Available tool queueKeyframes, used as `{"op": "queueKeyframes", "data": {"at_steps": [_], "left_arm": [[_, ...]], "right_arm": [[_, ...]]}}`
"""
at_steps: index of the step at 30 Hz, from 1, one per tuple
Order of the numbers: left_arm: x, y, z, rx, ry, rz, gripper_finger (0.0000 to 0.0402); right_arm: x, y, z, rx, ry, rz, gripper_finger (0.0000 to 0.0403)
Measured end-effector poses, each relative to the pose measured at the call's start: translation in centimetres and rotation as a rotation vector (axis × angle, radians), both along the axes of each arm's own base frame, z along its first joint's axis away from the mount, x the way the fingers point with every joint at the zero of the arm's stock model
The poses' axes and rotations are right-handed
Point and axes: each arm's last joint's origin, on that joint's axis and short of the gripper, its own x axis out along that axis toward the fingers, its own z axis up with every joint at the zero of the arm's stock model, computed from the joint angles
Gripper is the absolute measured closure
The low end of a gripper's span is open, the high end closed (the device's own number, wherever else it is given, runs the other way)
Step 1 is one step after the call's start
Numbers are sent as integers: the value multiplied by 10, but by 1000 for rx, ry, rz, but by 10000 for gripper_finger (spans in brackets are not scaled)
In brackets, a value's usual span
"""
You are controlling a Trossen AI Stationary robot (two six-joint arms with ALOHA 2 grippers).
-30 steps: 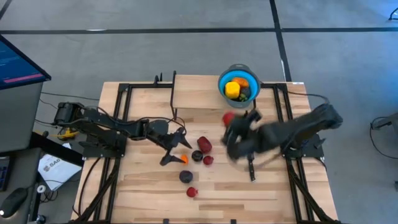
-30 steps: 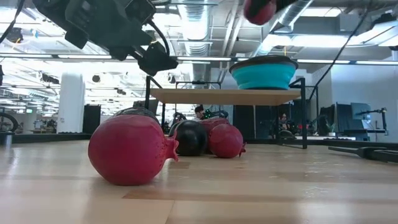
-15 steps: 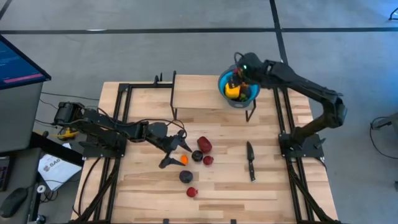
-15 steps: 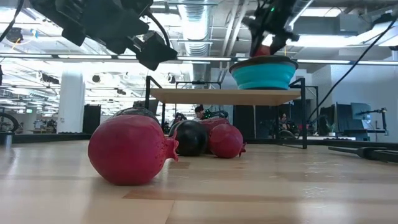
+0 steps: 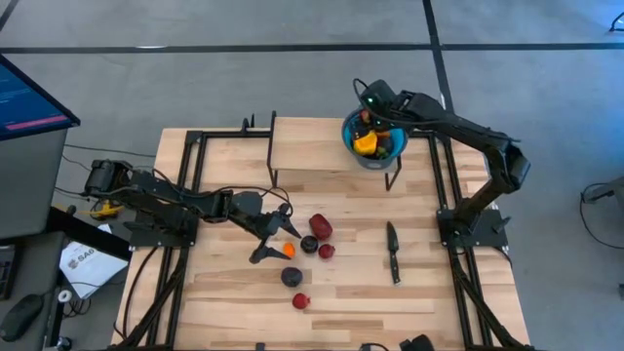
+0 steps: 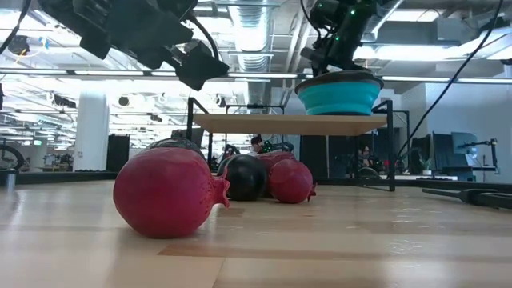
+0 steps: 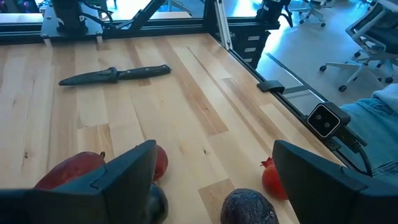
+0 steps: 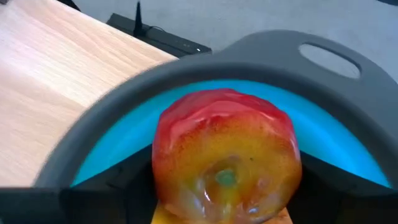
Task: Pick & Place Fruit
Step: Put the apple into the strainer bowl, then put the pomegranate into the strainer bowl
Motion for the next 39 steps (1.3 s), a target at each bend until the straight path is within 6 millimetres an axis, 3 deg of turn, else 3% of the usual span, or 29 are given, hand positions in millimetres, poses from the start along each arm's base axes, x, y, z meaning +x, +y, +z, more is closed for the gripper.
{"op": "queueKeyframes", "data": {"at_steps": [11,15,20,23,25,30,36,39], "left_arm": [[0,0,0,-15,5,3,88],[0,0,0,-15,5,3,88],[0,0,0,-14,5,4,88],[0,-1,0,-13,5,5,88],[0,-2,0,-13,5,1,88],[0,-2,0,-15,7,0,88],[0,-2,0,-15,7,0,88],[0,-2,0,-15,7,-1,88]], "right_arm": [[-1,0,4,-16,-14,13,41],[-8,13,21,-103,-23,17,36],[-16,58,55,-254,-84,58,46],[-16,101,70,-329,-132,146,55],[-11,136,69,-380,-139,222,60],[0,227,31,-493,-107,365,71],[15,325,-57,-482,-179,539,77],[24,363,-105,-492,-171,647,77]]}}
